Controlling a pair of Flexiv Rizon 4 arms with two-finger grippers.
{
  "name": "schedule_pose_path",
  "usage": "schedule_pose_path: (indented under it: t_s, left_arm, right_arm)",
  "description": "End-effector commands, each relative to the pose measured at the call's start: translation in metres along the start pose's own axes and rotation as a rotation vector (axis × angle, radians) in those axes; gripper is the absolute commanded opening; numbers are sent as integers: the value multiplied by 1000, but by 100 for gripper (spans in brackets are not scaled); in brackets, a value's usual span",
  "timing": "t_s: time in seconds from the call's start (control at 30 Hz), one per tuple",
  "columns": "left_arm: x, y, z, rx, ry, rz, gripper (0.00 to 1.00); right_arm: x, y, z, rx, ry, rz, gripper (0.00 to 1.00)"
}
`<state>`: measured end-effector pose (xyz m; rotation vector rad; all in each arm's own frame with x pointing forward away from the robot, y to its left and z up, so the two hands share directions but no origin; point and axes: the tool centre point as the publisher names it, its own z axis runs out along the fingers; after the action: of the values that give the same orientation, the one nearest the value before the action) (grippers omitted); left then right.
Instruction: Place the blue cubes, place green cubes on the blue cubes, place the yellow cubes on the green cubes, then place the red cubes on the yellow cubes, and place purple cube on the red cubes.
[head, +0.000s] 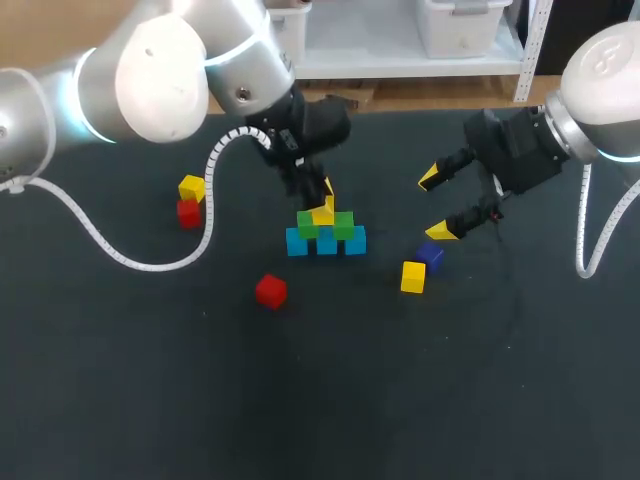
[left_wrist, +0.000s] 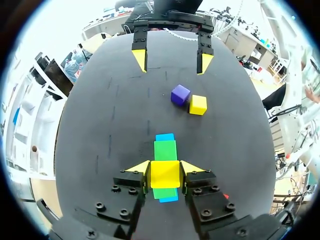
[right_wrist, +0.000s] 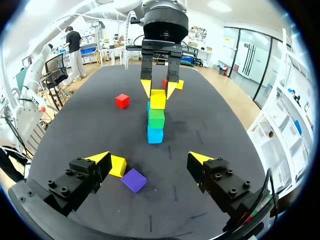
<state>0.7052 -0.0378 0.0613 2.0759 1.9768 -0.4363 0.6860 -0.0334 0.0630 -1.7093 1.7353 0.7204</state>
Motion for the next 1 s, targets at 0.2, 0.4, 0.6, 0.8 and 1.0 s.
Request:
schedule_pose_path:
  t_s: [0.2, 0.4, 0.6, 0.8, 1.0]
  left_arm:
    - [-1, 3, 1, 7, 5, 0, 35]
    - [0, 4, 1, 5, 6, -1, 39]
    - [0, 4, 1, 9, 6, -1, 42]
    - [0, 4, 1, 9, 6, -1, 45]
    - [0, 4, 1, 9, 5, 2, 54]
  right_arm:
    - [0, 0, 0, 0, -2, -1, 100]
    - [0, 0, 0, 0, -2, -1, 100]
    - [0, 0, 0, 0, -2, -1, 100]
    - [0, 0, 0, 0, -2, -1, 100]
    - [0, 0, 0, 0, -2, -1, 100]
